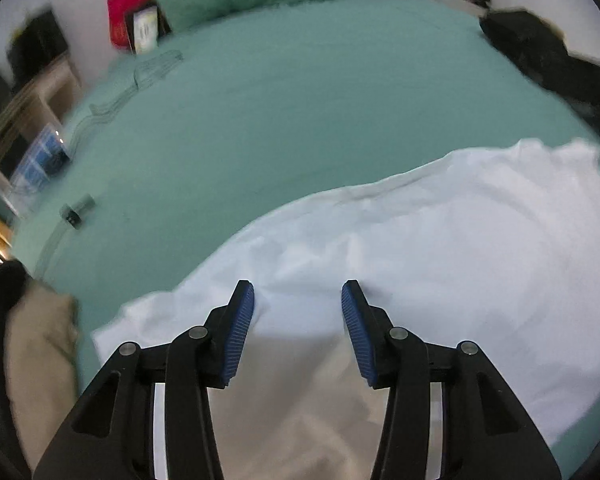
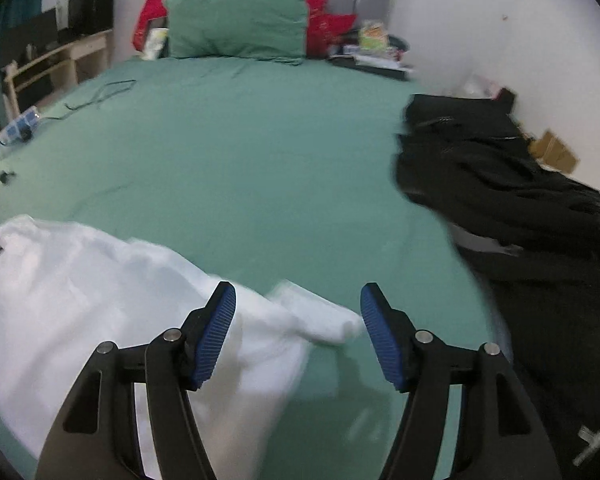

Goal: Fold large clothes

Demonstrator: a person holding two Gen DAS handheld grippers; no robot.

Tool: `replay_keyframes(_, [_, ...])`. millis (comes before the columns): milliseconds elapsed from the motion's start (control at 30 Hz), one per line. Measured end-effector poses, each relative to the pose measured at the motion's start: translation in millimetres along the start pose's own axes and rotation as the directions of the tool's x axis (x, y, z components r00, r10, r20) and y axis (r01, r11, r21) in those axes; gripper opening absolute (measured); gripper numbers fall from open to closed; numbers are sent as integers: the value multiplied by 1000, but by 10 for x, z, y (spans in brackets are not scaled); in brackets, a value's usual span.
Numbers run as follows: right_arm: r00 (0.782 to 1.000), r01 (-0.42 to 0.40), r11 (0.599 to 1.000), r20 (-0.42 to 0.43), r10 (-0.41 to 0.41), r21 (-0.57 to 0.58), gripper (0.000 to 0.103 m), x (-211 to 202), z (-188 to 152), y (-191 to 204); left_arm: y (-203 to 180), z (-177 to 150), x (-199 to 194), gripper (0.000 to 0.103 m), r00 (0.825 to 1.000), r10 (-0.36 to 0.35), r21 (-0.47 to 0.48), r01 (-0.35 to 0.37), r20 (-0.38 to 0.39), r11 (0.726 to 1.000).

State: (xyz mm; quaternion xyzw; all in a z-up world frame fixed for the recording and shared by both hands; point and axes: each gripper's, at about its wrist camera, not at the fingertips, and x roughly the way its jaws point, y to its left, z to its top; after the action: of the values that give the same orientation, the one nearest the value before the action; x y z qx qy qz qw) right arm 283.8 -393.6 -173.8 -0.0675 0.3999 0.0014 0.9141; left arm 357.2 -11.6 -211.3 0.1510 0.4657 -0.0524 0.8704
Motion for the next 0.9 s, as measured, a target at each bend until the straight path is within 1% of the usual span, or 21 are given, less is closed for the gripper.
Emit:
replay_keyframes(33, [1000, 16, 1000, -10, -16, 10, 65, -31, -74, -83, 51, -19, 7, 49, 999, 33, -17, -33, 8, 999])
replay_keyframes(67, [999, 23, 999, -23, -22, 33, 65, -50, -134, -170, 167, -48, 31, 49, 998, 59, -72, -59, -3, 996])
replay_keyframes(133, [998, -6, 991, -54, 14, 136, 65, -99, -282, -379, 520, -149, 56, 49, 996, 84, -233, -92, -44, 968])
replay_keyframes(167, [997, -43, 978, -59, 56, 205, 65, -127, -350, -468, 697, -230, 22, 49, 993, 108, -307, -119, -53, 944])
replay_keyframes(200, [991, -94, 954, -61, 116, 286, 65, -143, -432, -555, 815, -309, -19, 49, 990, 127, -351, -138, -56, 926])
replay_keyframes(233, [982, -142, 919, -61, 176, 369, 65, -156, -527, -616, 954, -417, -99, 49, 989, 136, -404, -146, -55, 903])
replay_keyframes(267, [971, -184, 883, -60, 231, 432, 65, -161, -623, -640, 1070, -532, -197, 49, 991, 124, -456, -132, -48, 880])
replay_keyframes(300, [961, -213, 860, -58, 270, 463, 65, -167, -694, -625, 1153, -651, -290, 49, 994, 105, -498, -111, -40, 860])
replay_keyframes(333, [951, -242, 842, -57, 305, 482, 65, -176, -776, -575, 1181, -749, -370, 50, 995, 92, -522, -96, -34, 847])
replay_keyframes(400, [941, -260, 835, -66, 331, 485, 65, -197, -901, -430, 1176, -952, -504, 58, 998, 60, -544, -64, -26, 837])
replay_keyframes(533, [919, -307, 820, -73, 387, 483, 65, -194, -1140, -147, 1069, -1260, -546, 58, 998, -11, -538, -24, -62, 843])
replay_keyframes(567, [919, -310, 817, -68, 389, 486, 61, -190, -1187, -105, 1051, -1312, -507, 58, 996, -37, -537, -10, -77, 843])
replay_keyframes(600, [922, -309, 820, -59, 383, 482, 41, -215, -1236, -65, 1013, -1394, -452, 58, 993, -70, -556, 4, -98, 831])
replay_keyframes(633, [925, -303, 830, -66, 375, 468, 30, -232, -1267, -25, 1018, -1460, -392, 58, 988, -102, -582, 17, -114, 813])
replay_keyframes(667, [920, -310, 834, -78, 385, 456, 13, -235, -1292, -11, 985, -1544, -369, 58, 984, -129, -611, 29, -121, 791])
replay_keyframes(700, [915, -321, 835, -82, 395, 446, 10, -245, -1302, 4, 949, -1590, -410, 58, 988, -113, -612, 25, -106, 791])
replay_keyframes(767, [915, -334, 837, -65, 399, 433, 8, -303, -1294, -8, 858, -1586, -439, 58, 987, -118, -587, 31, -111, 809])
replay_keyframes(800, [913, -345, 838, -56, 404, 423, 7, -333, -1273, -15, 831, -1582, -450, 52, 987, -122, -578, 39, -106, 815])
replay_keyframes(833, [918, -345, 841, -40, 396, 416, 7, -393, -1259, -46, 837, -1597, -466, 38, 988, -124, -579, 45, -97, 814])
replay_keyframes(867, [920, -347, 841, -24, 391, 415, 7, -448, -1248, -81, 832, -1617, -485, 12, 986, -135, -586, 55, -93, 808])
replay_keyframes(900, [924, -343, 841, -11, 382, 418, 6, -511, -1253, -122, 822, -1652, -517, 12, 986, -137, -599, 55, -92, 799])
